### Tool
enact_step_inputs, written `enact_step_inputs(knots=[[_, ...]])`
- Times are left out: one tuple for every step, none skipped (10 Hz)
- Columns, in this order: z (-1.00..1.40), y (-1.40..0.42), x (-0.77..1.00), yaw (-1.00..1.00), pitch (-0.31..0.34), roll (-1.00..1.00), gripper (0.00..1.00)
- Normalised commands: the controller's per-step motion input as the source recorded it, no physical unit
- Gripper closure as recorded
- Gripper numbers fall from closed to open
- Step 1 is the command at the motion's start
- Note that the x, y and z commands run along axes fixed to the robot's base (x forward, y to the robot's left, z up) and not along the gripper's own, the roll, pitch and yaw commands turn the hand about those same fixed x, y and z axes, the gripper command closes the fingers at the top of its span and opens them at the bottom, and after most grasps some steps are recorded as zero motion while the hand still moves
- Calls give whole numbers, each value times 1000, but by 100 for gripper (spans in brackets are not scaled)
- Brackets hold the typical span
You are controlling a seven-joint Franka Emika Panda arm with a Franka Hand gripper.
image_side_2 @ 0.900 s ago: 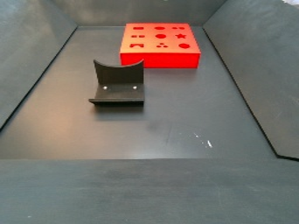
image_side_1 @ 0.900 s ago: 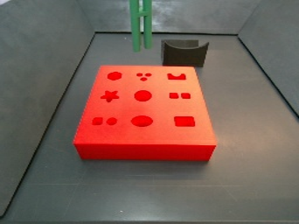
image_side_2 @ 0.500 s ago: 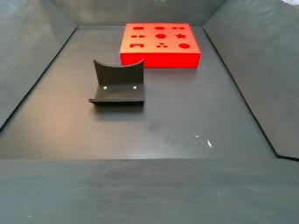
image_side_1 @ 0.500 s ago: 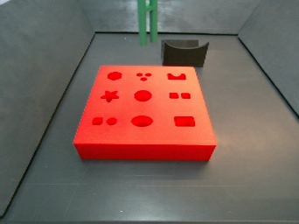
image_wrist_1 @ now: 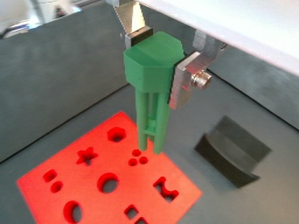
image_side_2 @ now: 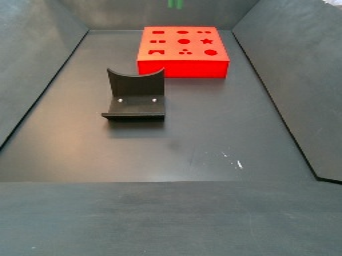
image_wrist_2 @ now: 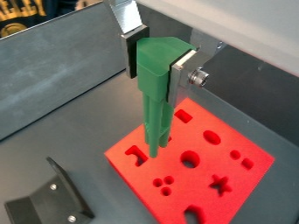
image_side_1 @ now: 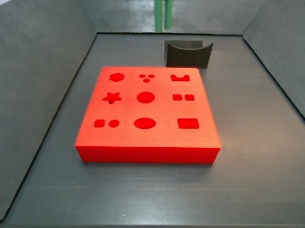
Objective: Insert the 3 prong object.
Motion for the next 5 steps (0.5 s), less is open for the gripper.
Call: enact_step_inputs(knots=[[-220, 274, 274, -751, -50, -34, 100], [-180, 0, 214, -840, -34, -39, 100], [-71, -23, 29, -606, -17, -27, 100], [-29, -89, -77, -163, -16, -6, 100], [0, -34, -223, 66, -57, -24, 100]])
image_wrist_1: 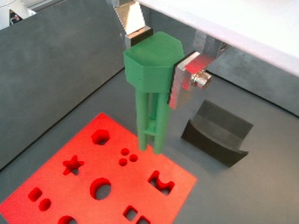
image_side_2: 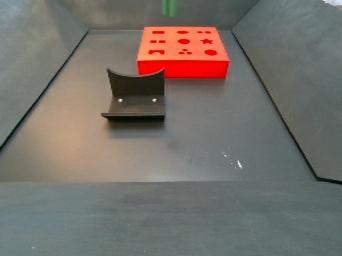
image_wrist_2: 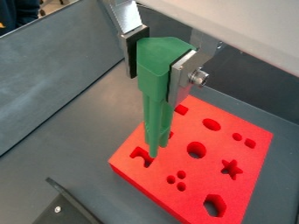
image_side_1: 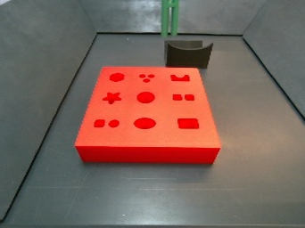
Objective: Insert the 3 prong object.
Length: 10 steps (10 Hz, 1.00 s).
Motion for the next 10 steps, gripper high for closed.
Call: enact_step_inputs(knots=[[-149, -126, 0, 0, -89, -51, 100], [-100, -143, 0, 0, -67, -23, 100], [-94, -180, 0, 31, -83, -24, 100], [-71, -117, -11, 177, -76, 0, 100], [-106, -46, -100, 460, -64, 0, 100], [-100, -31, -200, 646, -43, -19, 100], [-117, 0, -149, 803, -41, -56, 100], [-151, 0, -169, 863, -49, -66, 100], [-171, 0, -143, 923, -57, -83, 100], [-329, 0, -143, 894, -97, -79, 100]])
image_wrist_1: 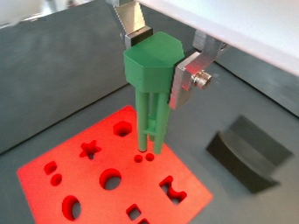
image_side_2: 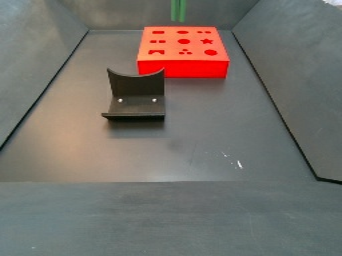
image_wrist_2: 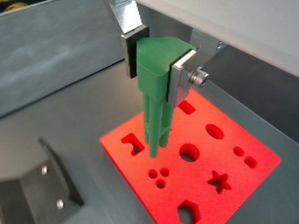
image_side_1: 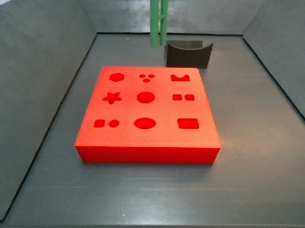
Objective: Insert the 3 prong object.
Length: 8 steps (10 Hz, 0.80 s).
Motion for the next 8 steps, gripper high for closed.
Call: enact_step_inputs(knots=[[-366, -11, -46, 883, -137, -83, 100], [-411, -117, 0, 771, -251, -100, 100], [-503, -94, 0, 711, -260, -66, 100], [-457, 0, -77, 706, -204, 0, 100], [-186, 86, -94, 834, -44, 39, 100], [0, 243, 0, 703, 43, 137, 100], [57, 246, 183, 340, 299, 259, 100], [0, 109, 143, 229, 293, 257, 100]])
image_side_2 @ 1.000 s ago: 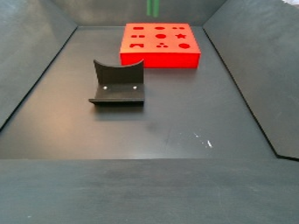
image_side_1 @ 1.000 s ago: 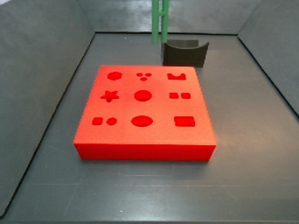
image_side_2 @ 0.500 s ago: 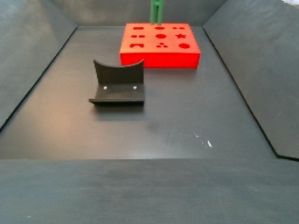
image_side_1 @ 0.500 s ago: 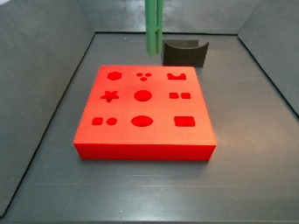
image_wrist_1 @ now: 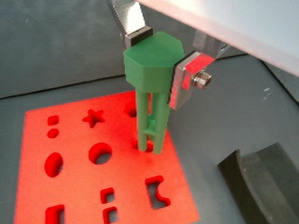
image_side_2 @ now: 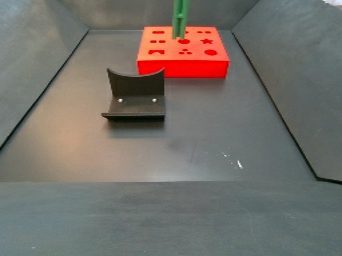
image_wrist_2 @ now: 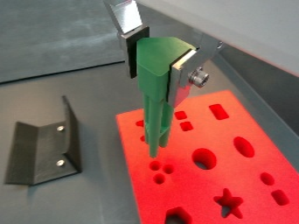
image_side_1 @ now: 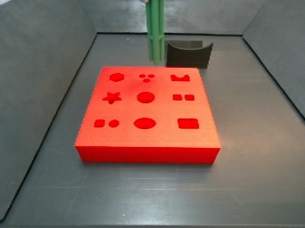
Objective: Insert the 3 prong object.
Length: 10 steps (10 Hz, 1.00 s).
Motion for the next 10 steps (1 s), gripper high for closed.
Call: enact_step_inputs(knots=[[-126, 0, 169, 0, 277, 220, 100], [-397, 0, 69, 0, 273, 119, 100], [-391, -46, 151, -11, 281, 64, 100], [-346, -60, 109, -94, 181, 16, 100], [-320, -49, 77, -80, 226, 10, 100], [-91, -69, 31, -151, 154, 4, 100], [-9, 0, -71, -71, 0, 0, 100], [0, 0, -149, -266, 0, 0, 100], [0, 0, -363, -200, 0, 0, 100], [0, -3, -403, -57, -91, 0, 100]])
